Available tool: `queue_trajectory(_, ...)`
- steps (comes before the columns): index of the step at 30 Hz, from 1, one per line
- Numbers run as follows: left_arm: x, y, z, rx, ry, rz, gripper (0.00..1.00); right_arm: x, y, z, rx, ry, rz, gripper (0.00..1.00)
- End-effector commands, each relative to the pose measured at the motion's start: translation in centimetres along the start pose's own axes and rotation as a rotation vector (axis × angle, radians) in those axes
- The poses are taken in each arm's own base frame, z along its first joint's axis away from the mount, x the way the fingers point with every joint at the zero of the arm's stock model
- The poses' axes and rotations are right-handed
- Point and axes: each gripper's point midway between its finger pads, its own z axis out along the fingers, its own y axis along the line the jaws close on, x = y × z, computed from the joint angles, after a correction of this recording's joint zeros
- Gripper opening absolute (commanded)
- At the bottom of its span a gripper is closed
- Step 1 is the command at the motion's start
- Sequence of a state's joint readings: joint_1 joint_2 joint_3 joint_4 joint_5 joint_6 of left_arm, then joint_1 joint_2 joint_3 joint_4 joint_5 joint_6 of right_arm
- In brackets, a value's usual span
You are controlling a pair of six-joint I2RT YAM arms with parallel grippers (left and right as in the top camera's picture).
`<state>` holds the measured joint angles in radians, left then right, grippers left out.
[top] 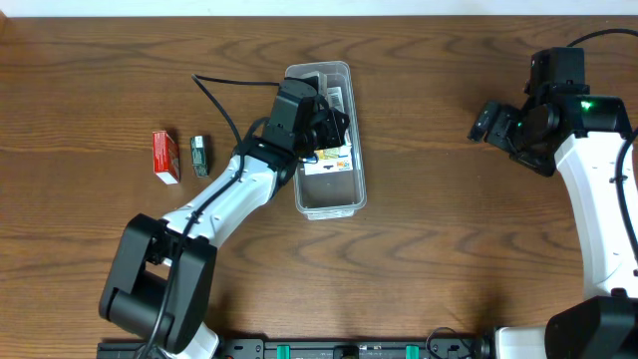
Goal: Pack container
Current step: 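Lower white-green box into the container beside the other boxes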
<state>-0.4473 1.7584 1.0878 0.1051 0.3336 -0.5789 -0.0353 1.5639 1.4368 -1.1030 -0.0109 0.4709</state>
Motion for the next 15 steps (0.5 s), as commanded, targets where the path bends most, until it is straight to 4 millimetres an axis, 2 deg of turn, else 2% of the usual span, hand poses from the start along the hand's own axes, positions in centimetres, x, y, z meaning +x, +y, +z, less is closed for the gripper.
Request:
queue_trajectory(1, 0.5, 0.5, 1.3, -0.009, 0.016, 0.004, 0.19, -0.2, -0.1, -0.3, -0.003, -0.010, 0.013, 0.99)
queue_trajectory(13, 2.3, 1.8, 2.8, -0.038, 0.065, -0.006, 0.19, -0.2, -0.1, -0.3, -0.003, -0.010, 0.013, 0.99)
queue_trajectory(15, 2.5, 2.1, 2.8, -0.049, 0.073, -0.009, 0.08, -0.2, -0.1, -0.3, -0.003, -0.010, 0.013, 0.99)
